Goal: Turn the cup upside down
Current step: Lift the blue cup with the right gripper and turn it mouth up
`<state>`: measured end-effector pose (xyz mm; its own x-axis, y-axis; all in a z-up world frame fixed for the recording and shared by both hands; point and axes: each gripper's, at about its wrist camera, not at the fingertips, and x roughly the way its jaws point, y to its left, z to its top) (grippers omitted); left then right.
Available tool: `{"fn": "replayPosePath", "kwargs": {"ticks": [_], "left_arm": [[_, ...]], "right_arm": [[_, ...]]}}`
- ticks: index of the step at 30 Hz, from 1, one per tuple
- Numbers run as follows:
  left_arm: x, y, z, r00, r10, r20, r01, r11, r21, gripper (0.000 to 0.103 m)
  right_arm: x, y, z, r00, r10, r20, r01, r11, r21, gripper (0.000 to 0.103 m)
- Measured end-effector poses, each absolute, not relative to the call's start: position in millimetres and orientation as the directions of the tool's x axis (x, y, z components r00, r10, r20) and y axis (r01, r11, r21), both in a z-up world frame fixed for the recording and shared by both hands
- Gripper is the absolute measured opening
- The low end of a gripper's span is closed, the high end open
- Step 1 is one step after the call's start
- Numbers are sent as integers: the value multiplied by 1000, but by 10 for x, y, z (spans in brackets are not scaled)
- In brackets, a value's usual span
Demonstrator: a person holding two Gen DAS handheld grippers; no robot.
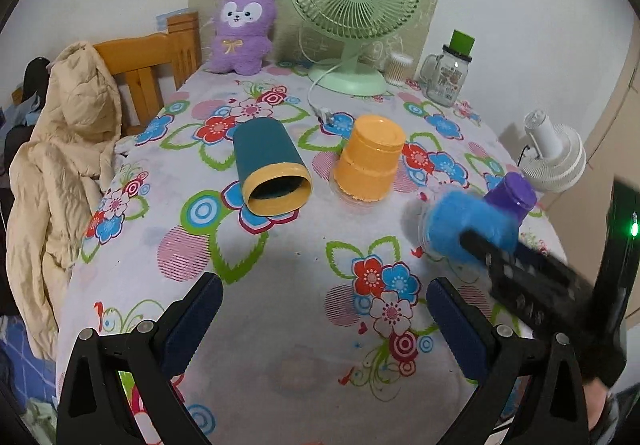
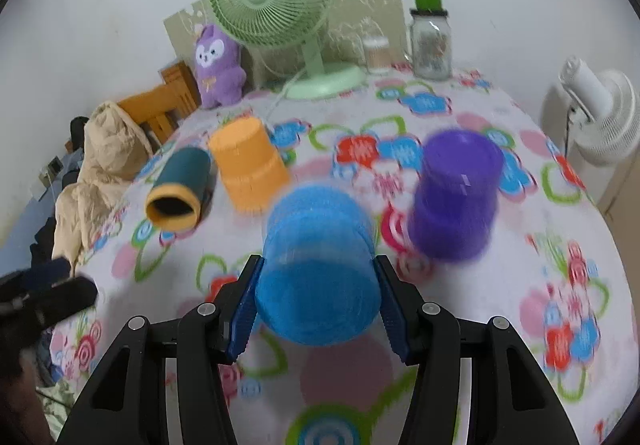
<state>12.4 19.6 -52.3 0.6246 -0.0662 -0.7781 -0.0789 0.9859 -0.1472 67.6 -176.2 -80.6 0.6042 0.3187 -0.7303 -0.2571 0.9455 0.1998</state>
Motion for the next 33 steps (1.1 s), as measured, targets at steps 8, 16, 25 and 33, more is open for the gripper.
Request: {"fn": "replayPosePath", "kwargs": {"ticks": [8, 16, 25, 33], "left_arm": [[-34, 47, -343, 661, -85, -746, -37, 989, -144, 103], [-134, -51, -261, 675, -77, -734, -25, 992, -127, 103], [-188, -161, -302, 655, -87, -751, -15, 992, -128, 103], [-210, -385, -318, 646, -99, -757, 22, 994, -111, 103]], "right_arm": [[369, -1803, -688, 636, 311, -706, -246, 949, 197, 57], [164, -1567, -748, 619, 343, -707, -293, 936, 197, 59], [125, -1606, -846, 560, 340, -756, -283, 936, 211, 72], [92, -1809, -867, 544, 353, -761, -247, 934, 257, 73]]}}
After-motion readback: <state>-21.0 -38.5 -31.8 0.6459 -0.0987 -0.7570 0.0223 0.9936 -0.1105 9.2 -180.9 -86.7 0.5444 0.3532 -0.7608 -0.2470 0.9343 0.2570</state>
